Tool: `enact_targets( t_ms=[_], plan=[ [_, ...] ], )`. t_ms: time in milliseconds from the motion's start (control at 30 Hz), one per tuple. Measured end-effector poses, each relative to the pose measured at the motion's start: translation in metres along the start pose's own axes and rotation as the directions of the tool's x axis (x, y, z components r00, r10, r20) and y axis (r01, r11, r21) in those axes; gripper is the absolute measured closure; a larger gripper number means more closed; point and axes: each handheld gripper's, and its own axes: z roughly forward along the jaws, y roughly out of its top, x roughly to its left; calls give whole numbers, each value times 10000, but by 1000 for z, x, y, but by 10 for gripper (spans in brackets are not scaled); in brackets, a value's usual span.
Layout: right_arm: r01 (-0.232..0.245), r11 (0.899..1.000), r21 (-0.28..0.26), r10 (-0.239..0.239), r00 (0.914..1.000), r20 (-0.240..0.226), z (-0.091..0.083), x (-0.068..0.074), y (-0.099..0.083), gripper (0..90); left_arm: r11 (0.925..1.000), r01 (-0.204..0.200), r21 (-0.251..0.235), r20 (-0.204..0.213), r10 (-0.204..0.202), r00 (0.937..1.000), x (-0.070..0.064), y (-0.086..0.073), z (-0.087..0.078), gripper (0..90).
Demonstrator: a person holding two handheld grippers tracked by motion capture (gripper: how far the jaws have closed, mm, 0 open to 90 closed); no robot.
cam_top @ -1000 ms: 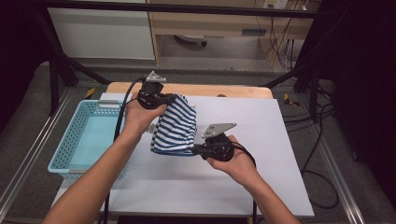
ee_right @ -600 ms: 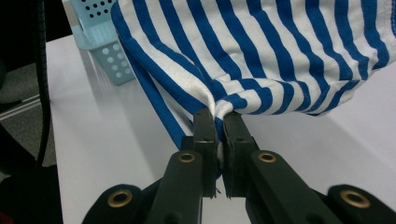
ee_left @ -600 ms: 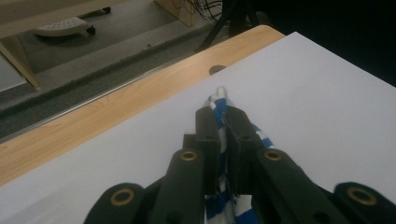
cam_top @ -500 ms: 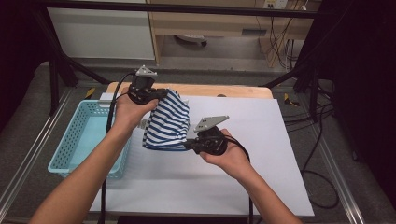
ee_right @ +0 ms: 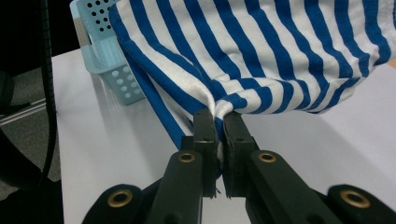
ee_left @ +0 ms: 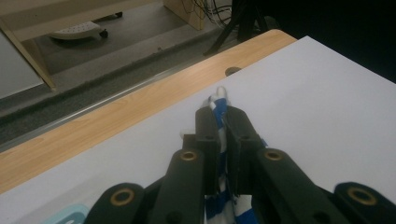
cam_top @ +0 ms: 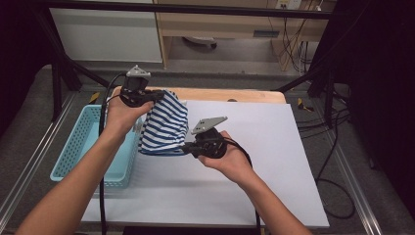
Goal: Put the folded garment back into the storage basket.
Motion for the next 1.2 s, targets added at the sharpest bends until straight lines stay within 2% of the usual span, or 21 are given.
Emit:
enact_targets(
  t_ms=[633, 1200],
  plan=[
    [113, 9999, -62, -115, 9994, -313, 25, 11, 24, 866, 9995, 149, -291, -289, -157, 9995, 23, -6, -24, 846],
    [241, 9996, -157, -251, 9975, -663, 54, 22, 40, 866, 9989, 280, -363, -514, -299, 9982, 47, -19, -41, 846]
  ],
)
